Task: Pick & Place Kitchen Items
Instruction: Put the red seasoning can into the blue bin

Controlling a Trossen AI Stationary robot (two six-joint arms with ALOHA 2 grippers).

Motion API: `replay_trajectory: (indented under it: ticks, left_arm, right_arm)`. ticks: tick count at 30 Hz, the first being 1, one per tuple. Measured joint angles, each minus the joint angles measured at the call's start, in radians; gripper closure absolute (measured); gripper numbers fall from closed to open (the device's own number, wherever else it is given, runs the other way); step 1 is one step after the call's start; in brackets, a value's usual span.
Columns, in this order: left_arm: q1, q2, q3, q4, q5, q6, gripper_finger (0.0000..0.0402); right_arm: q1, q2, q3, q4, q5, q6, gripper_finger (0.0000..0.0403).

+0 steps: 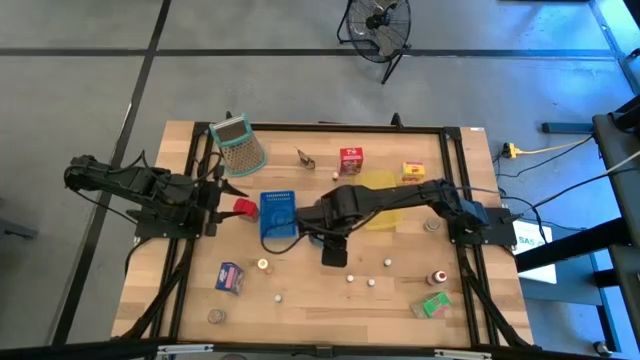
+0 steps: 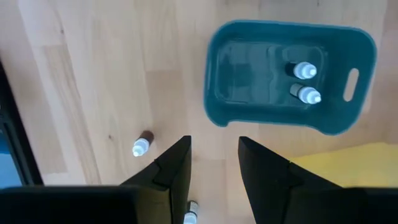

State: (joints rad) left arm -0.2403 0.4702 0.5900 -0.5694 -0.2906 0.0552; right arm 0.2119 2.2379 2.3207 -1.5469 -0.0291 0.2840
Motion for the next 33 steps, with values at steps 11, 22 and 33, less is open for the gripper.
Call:
replay_trajectory:
  ticks: [11, 22, 33]
  left_arm:
    - [0.000, 0.000, 0.000, -0.002, -0.137, -0.047, 0.0120]
    - [0.000, 0.004, 0.029, -0.044, -0.163, -0.095, 0.0118]
    - [0.000, 0.162, 0.186, -0.401, -0.030, -0.142, 0.0120]
  right_arm:
    - [0.042, 0.000, 0.000, 0.022, 0.002, 0.029, 0.0268]
    - [0.100, 0.000, 0.000, 0.035, 0.124, 0.049, 0.0268]
    - [0.133, 0.000, -0.001, 0.074, 0.189, 0.094, 0.0268]
